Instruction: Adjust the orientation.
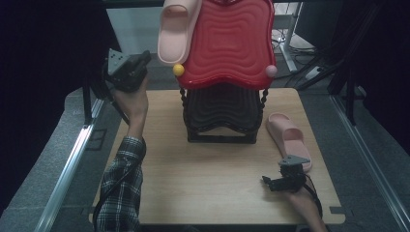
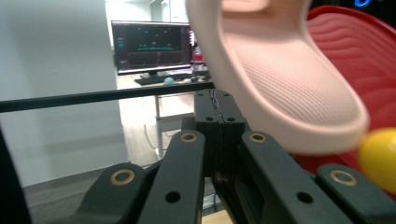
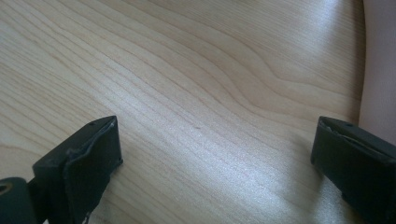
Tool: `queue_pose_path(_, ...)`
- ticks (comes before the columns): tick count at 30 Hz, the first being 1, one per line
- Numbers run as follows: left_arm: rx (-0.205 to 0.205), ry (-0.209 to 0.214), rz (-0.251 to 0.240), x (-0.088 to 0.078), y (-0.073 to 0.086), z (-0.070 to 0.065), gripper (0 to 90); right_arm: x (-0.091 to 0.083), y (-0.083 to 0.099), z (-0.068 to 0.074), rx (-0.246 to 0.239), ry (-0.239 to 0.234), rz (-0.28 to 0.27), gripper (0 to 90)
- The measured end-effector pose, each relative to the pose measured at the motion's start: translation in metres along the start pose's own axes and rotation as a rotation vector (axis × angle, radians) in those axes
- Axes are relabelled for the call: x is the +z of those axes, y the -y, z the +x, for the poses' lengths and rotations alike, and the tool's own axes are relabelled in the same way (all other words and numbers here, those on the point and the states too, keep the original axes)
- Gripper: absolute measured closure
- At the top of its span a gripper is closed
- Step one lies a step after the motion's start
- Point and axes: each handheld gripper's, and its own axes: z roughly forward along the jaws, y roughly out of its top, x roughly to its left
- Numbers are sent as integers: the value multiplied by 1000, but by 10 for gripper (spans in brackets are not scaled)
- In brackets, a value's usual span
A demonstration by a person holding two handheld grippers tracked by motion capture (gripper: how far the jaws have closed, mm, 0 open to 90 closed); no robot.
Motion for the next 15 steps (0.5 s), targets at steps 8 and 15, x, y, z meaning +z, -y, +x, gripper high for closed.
queue_pose_path(8,10,38,-7,1,8,-9,895,0,0,0,-1,1,-1,16)
queue_pose_path(15,-6,57,-17,6,-2,-17,894,0,0,0,-1,1,-1,16)
